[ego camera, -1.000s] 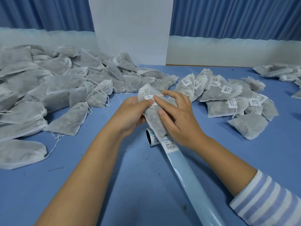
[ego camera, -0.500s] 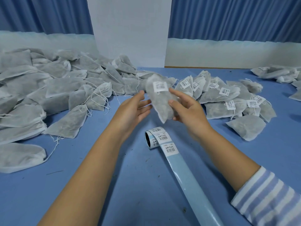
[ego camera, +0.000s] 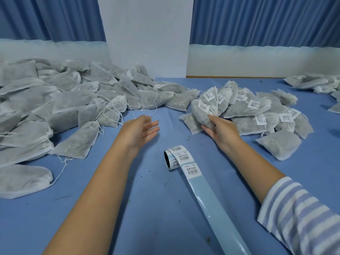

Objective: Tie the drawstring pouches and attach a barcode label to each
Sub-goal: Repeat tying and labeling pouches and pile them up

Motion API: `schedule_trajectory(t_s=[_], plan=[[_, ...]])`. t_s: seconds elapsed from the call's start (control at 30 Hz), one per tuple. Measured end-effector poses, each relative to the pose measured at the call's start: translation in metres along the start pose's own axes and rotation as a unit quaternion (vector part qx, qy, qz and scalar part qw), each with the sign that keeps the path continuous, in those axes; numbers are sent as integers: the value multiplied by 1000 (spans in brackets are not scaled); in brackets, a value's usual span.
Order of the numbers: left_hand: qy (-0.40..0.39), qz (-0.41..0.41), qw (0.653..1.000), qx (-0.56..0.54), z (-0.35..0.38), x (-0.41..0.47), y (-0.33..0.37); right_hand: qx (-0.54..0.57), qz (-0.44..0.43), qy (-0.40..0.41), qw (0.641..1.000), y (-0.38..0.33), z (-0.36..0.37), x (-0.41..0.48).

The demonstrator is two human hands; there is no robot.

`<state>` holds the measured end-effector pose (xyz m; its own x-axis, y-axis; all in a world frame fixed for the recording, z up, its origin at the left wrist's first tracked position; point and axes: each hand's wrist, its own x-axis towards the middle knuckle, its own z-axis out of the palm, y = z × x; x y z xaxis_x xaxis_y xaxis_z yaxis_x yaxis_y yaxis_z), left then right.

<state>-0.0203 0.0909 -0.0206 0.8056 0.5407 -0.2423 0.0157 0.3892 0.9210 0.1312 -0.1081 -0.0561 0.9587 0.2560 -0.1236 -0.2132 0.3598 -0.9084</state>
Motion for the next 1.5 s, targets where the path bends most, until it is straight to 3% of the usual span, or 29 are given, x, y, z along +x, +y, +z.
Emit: schedule_trajectory(t_s=[0.1,0.17,0.33,0.47,0.57,0.7,0.87,1.03,1.23,1.43,1.5], plan=[[10,-1,1000,22,-2,2,-2,-39,-3,-45,998,0,-2,4],[23,0,999,34,-4,2,-3,-162,-25,-63,984,2,-3,4],[67,29,992,99,-12,6,-2,-381,-135,-34,914,9,1,4],[93,62,983,147,-18,11,-3,-468,-256,-16,846,15,7,4],[100,105,962,231,-21,12,-6,-534,-280,-23,798,19,9,8],[148,134,915,350,-29,19,-11,-568,-267,-11,778,21,10,15],[170,127,888,408,-37,27,-18,-598,-253,30,760,18,14,22],[192,145,834,496,-43,31,-22,-598,-265,42,755,19,13,19],[158,127,756,622,-47,35,-24,-603,-306,41,736,19,14,13],[156,169,710,665,-33,34,-30,-583,-360,18,728,20,17,8],[179,178,711,656,-33,33,-31,-580,-370,6,725,21,20,4]])
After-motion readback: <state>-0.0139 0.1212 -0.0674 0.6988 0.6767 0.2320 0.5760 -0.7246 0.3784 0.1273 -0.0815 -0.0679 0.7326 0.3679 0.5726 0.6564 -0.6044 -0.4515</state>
